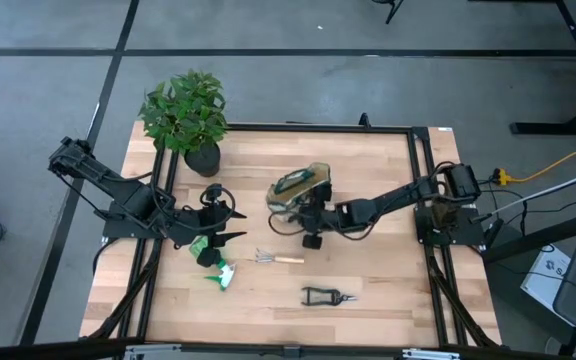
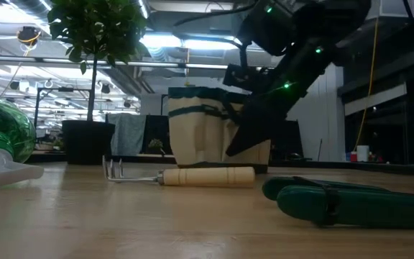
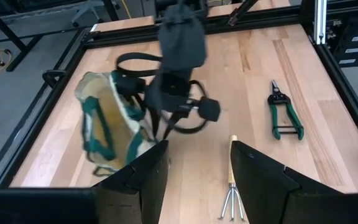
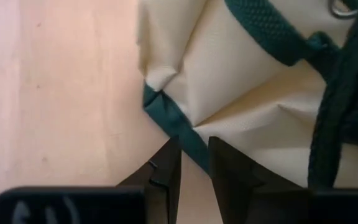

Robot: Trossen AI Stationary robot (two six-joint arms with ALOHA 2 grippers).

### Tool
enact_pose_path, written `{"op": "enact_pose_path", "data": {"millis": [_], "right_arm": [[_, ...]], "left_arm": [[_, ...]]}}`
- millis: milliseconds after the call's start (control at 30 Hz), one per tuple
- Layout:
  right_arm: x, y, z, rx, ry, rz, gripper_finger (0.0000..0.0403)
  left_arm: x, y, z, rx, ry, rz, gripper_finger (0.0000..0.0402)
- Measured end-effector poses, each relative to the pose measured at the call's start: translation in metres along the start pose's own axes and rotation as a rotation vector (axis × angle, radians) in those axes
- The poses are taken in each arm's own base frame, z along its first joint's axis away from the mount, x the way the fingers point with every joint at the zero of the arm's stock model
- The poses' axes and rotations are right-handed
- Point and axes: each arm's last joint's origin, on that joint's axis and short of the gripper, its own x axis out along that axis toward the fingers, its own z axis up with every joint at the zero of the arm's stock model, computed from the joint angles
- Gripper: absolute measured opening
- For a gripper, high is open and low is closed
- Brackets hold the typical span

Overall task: Pick & Place Garden tools in Gardening bag
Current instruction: Adjust the green gardening bag, then put the brown hand rake into the green gardening bag

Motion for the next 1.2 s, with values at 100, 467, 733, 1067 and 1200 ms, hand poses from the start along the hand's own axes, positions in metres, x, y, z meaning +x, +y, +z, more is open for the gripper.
{"op": "enact_pose_path", "data": {"millis": [100, 467, 733, 1067, 1200], "right_arm": [[0.002, -0.004, 0.002, 0.017, -0.009, 0.012, 0.0083], [-0.026, 0.007, 0.024, -0.014, -0.065, 0.057, 0.0121], [-0.076, 0.002, 0.059, 0.015, -0.250, 0.101, 0.0187], [-0.109, 0.045, 0.058, -0.070, -0.342, 0.432, 0.0215], [-0.106, 0.075, 0.051, -0.111, -0.362, 0.480, 0.0215]], "left_arm": [[0.000, 0.000, 0.000, 0.000, 0.000, 0.000, 0.0169], [0.000, 0.000, 0.000, 0.000, 0.000, 0.000, 0.0169], [0.000, 0.000, 0.000, 0.000, 0.000, -0.001, 0.0169], [0.000, 0.000, 0.000, 0.000, 0.000, -0.001, 0.0169], [0.000, 0.000, 0.000, 0.000, 0.000, -0.001, 0.0169]]}}
